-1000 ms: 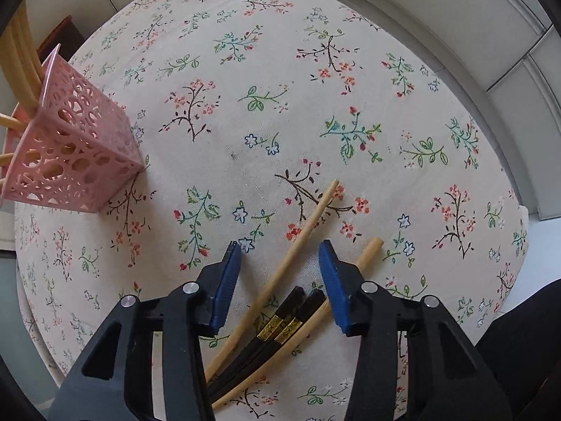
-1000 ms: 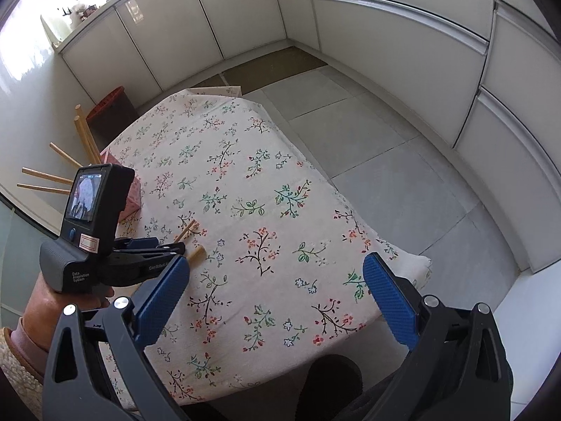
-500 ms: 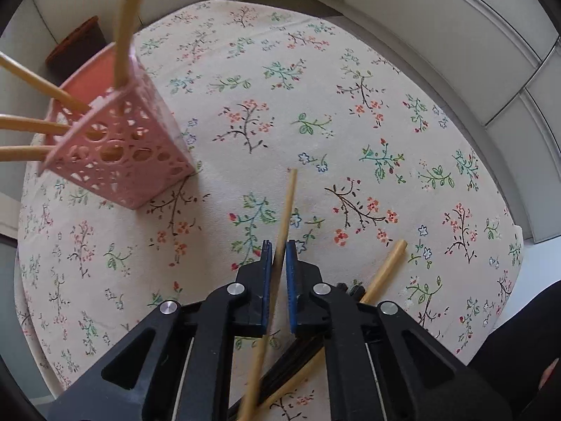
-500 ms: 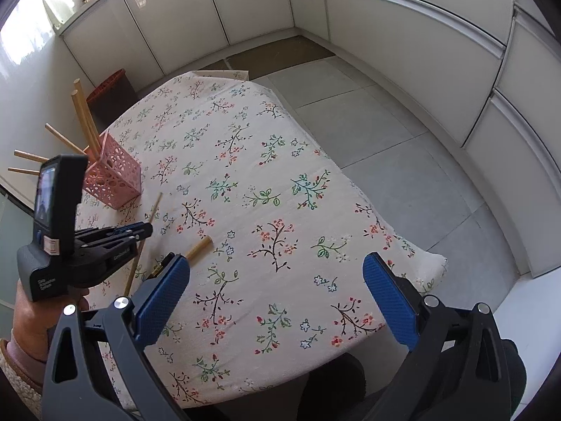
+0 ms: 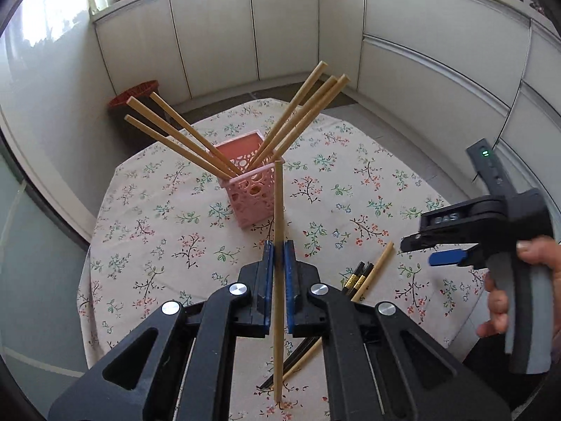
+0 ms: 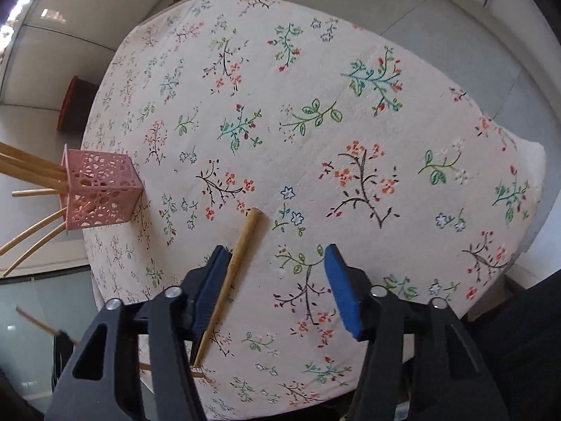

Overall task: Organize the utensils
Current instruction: 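Lift both held chopsticks upright toward the pink basket, then lower both chopsticks into the pink basket and open both tools, then raise the open left tool while the right tool moves to a lone wooden chopstick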

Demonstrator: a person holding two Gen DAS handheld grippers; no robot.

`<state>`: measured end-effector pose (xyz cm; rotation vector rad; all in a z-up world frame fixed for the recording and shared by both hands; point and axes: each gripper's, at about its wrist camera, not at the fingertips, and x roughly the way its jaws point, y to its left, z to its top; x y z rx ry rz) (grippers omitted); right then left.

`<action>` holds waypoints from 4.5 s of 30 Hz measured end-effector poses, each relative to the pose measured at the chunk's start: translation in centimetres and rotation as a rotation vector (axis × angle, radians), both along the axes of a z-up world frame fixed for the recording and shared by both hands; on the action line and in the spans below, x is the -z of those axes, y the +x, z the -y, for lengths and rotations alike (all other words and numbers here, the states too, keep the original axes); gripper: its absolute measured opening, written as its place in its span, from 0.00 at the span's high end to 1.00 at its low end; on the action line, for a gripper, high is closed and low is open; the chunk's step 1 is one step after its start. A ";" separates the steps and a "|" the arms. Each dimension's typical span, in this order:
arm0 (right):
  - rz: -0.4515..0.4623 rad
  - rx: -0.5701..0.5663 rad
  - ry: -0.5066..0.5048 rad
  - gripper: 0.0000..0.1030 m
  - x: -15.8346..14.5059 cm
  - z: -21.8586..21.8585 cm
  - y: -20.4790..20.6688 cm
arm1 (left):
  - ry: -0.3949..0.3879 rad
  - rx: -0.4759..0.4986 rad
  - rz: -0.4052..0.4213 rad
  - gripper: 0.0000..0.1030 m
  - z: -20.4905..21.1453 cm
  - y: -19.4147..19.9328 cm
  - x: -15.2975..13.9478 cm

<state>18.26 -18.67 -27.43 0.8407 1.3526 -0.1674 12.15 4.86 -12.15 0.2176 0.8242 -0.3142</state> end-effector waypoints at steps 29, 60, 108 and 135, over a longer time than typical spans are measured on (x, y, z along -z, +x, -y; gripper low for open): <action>0.414 -0.090 -0.142 0.92 -9.6 -2.4 -3.4 | -0.177 -0.109 0.107 0.95 -4.1 -4.2 -5.7; 0.953 -0.298 -0.225 0.92 -30.5 -2.6 -7.7 | -0.180 -0.094 0.257 0.95 -1.5 -3.4 -15.3; 0.987 -0.367 -0.349 0.79 -24.0 -12.4 9.5 | -0.363 -0.425 0.348 0.43 -9.6 3.7 -12.1; 0.873 -0.055 -0.394 0.10 -27.5 0.2 -2.5 | -0.314 -0.402 0.426 0.07 -6.5 -5.1 -16.5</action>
